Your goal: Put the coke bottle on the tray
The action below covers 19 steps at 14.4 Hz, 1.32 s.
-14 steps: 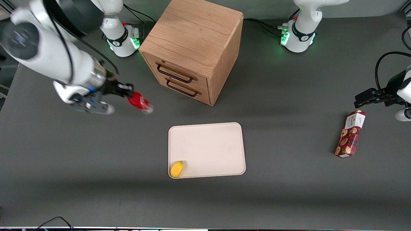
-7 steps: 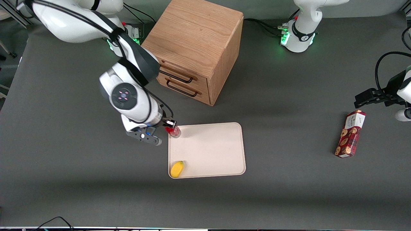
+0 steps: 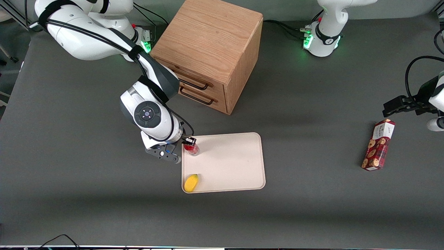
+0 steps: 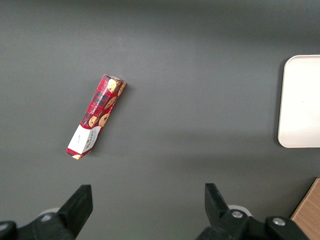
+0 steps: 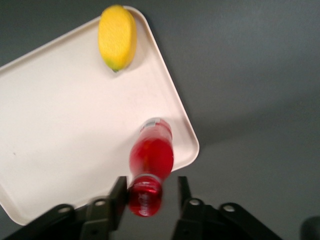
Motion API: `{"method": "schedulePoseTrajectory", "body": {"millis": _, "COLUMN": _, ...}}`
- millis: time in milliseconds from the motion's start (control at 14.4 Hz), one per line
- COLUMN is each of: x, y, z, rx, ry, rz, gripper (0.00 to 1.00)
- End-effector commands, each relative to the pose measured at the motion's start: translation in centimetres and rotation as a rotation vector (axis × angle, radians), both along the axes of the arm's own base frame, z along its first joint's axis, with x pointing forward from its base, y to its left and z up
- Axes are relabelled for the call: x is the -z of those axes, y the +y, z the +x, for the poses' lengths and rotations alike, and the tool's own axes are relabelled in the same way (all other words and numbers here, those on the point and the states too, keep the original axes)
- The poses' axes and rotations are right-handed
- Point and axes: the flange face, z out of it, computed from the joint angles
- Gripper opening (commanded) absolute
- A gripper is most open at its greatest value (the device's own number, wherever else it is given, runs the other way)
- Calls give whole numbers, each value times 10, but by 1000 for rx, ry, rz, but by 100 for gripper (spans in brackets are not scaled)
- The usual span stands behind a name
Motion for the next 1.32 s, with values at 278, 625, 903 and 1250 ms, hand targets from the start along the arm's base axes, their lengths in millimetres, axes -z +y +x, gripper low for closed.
{"method": "schedulePoseTrajectory", "body": {"millis": 278, "x": -190, "y": -42, "z": -12, "rx": -214, "ry": -77, "rz": -111, "gripper": 100}}
{"method": "schedulePoseTrajectory", "body": {"millis": 625, "x": -310, "y": -175, "z": -61, "rx": -325, "ry": 80, "rz": -107, "gripper": 100}}
{"method": "schedulePoseTrajectory", "body": {"millis": 903, "x": -290, "y": -280, "z": -127, "rx": -326, "ry": 48, "rz": -66, "gripper": 100}}
{"method": "schedulePoseTrajectory", "body": {"millis": 1250, "x": -224, "y": -310, "z": -151, "rx": -308, "ry": -49, "rz": -51, "gripper": 100}}
